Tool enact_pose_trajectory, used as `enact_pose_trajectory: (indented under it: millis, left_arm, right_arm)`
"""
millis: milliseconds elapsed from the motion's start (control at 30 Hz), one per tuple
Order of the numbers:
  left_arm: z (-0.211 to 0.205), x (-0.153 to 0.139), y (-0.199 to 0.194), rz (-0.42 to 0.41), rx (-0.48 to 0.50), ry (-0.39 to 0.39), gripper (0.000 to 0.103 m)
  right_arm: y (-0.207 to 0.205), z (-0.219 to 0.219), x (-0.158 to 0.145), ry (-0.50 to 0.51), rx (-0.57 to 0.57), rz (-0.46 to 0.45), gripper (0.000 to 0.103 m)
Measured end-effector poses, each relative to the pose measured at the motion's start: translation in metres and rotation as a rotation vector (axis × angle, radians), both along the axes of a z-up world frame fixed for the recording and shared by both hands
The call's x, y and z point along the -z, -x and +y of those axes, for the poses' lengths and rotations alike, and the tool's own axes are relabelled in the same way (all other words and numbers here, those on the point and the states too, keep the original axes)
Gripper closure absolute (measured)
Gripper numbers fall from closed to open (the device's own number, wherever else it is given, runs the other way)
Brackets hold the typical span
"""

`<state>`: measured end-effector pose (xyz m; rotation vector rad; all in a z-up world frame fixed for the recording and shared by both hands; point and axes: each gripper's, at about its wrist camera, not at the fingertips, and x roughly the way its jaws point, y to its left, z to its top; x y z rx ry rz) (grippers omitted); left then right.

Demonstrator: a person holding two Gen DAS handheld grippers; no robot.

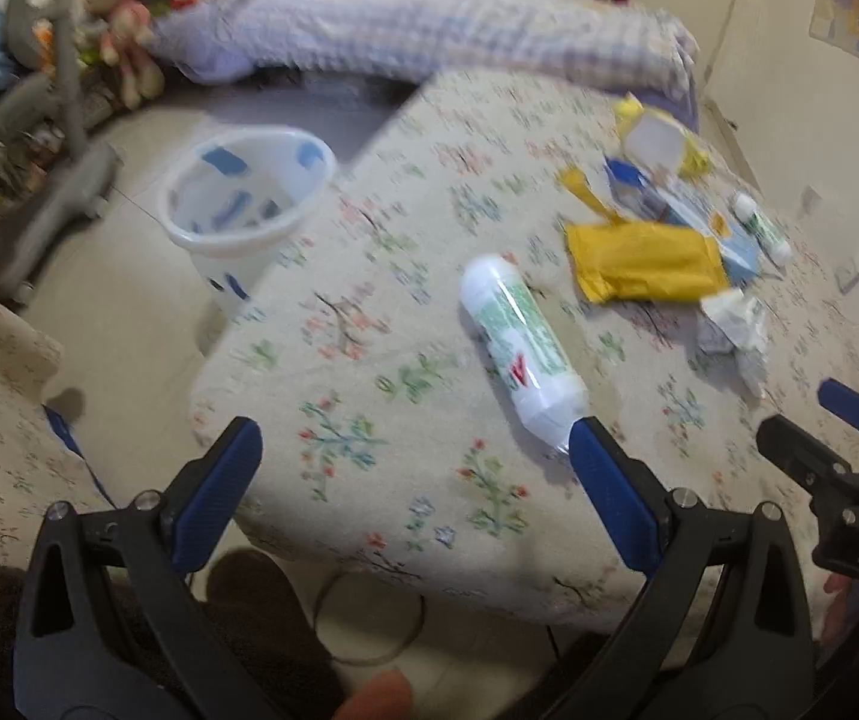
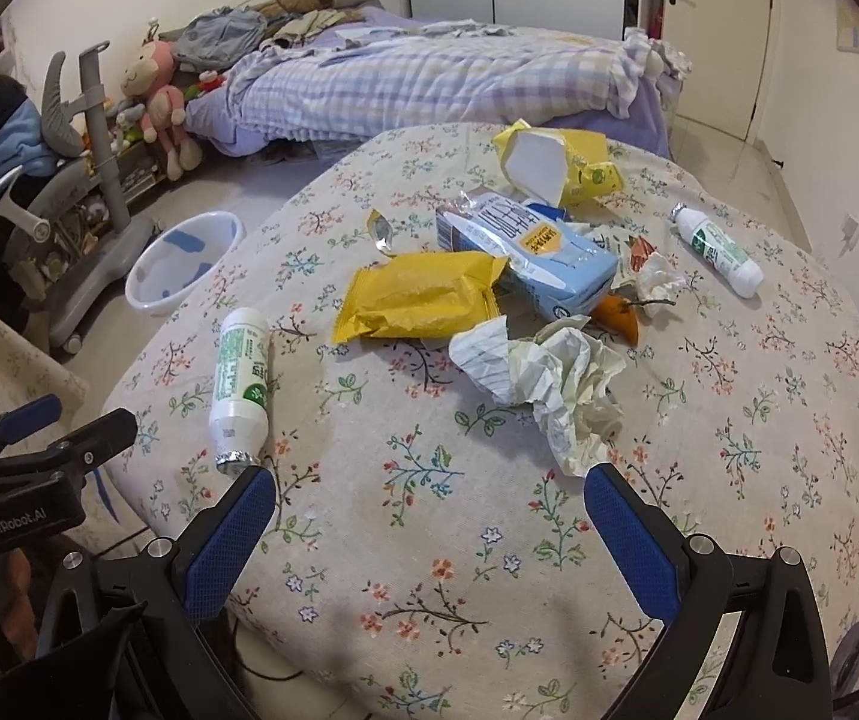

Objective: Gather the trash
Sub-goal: 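Grasp the white-green bottle with the left gripper while the right grasps the milk carton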

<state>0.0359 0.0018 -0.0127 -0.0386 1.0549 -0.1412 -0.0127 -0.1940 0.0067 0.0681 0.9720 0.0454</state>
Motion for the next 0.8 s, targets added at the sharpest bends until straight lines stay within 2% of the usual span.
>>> enact_pose_trajectory:
  millis: [67,167,300,433,567,633,700,767,800]
  left_arm:
    - [-0.004,0.002,-0.014,0.082,0.054,0.052,0.001]
    - [-0.012,0.001,-0.033,0.128,0.102,0.084,0.003]
    - [-0.022,0.011,-0.056,0.221,0.136,0.101,0.012]
    - [-0.029,0.026,-0.071,0.298,0.145,0.111,0.028]
    - [-0.032,0.039,-0.079,0.337,0.141,0.136,0.040]
    - [-0.032,0.044,-0.081,0.352,0.135,0.159,0.044]
    - [-0.034,0.048,-0.083,0.365,0.135,0.164,0.055]
    - [-0.038,0.049,-0.084,0.363,0.145,0.155,0.063]
    - [-0.039,0.049,-0.085,0.358,0.146,0.156,0.063]
  right_arm:
    - [-0.007,-0.009,-0.002,-0.001,0.000,0.034,0.000]
    - [-0.018,-0.030,-0.010,-0.019,0.033,0.059,0.000]
    - [-0.039,-0.064,-0.011,-0.112,0.088,0.122,0.000]
    - [-0.054,-0.084,-0.008,-0.117,0.130,0.163,0.000]
    - [-0.066,-0.105,-0.001,-0.173,0.169,0.159,0.000]
    - [-0.071,-0.114,0.006,-0.210,0.196,0.154,0.003]
    - [-0.077,-0.120,0.013,-0.224,0.216,0.174,0.004]
    - [-0.084,-0.123,0.016,-0.236,0.215,0.175,0.011]
    - [-0.089,-0.122,0.015,-0.234,0.205,0.170,0.017]
